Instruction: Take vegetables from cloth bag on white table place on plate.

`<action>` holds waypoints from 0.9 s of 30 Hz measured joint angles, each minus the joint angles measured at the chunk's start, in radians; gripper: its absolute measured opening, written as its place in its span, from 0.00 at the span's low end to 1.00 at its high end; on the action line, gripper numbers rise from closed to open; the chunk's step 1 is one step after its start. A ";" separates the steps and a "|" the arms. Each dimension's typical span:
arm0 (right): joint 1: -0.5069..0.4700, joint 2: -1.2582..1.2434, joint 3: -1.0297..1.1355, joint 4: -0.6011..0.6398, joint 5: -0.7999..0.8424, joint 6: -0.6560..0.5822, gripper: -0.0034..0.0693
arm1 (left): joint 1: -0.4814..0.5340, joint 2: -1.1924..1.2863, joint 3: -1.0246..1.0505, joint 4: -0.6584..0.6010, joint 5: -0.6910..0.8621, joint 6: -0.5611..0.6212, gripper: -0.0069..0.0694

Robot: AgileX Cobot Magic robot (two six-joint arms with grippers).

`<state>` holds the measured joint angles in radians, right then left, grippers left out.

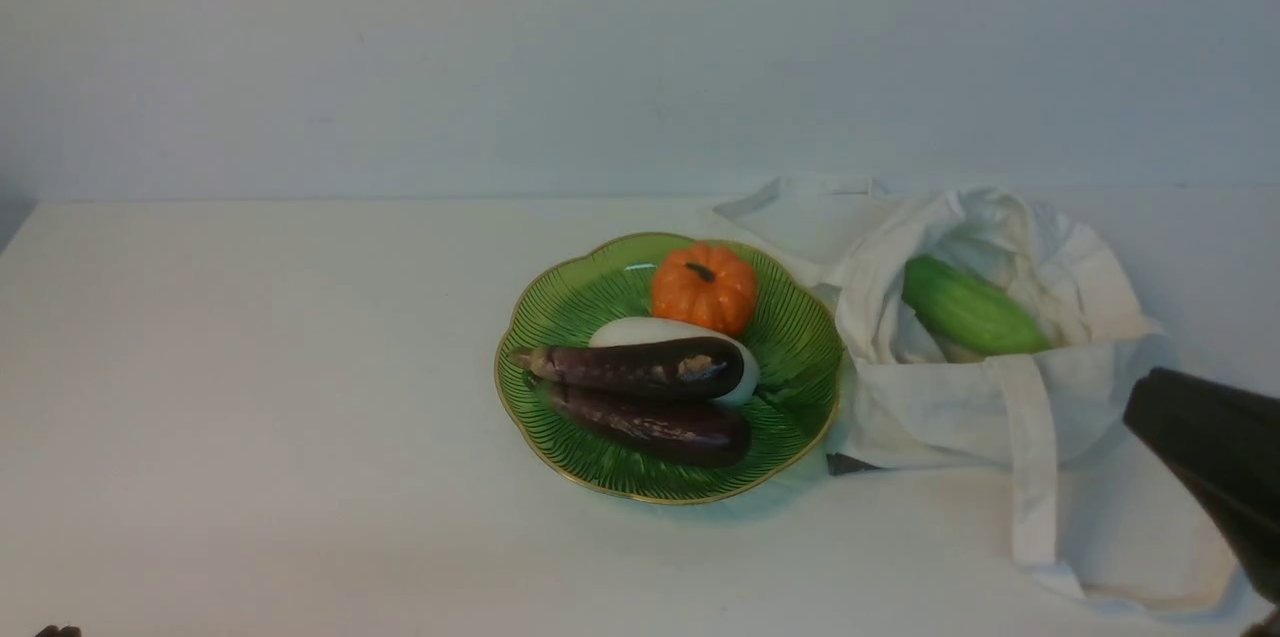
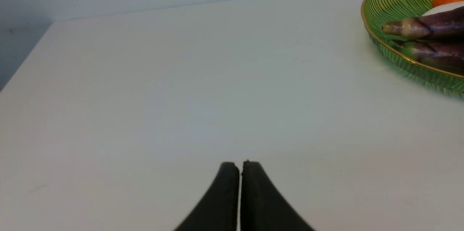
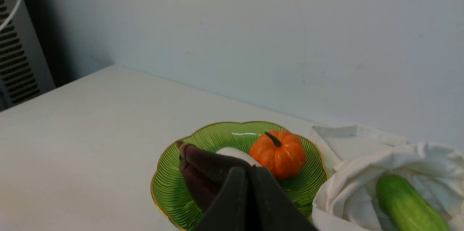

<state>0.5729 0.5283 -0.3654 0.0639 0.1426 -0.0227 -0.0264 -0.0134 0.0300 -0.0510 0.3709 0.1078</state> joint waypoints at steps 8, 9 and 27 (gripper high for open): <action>0.000 -0.004 0.016 -0.004 0.015 0.000 0.03 | 0.000 0.000 0.000 0.000 0.000 0.000 0.08; 0.000 -0.010 0.026 -0.016 0.013 -0.001 0.03 | 0.000 0.000 0.000 0.000 0.000 0.000 0.08; -0.452 -0.471 0.348 -0.092 0.261 0.000 0.03 | 0.000 0.000 0.000 0.000 0.000 0.000 0.08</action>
<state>0.1204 0.0574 -0.0173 -0.0279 0.4033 -0.0230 -0.0264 -0.0134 0.0300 -0.0510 0.3709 0.1078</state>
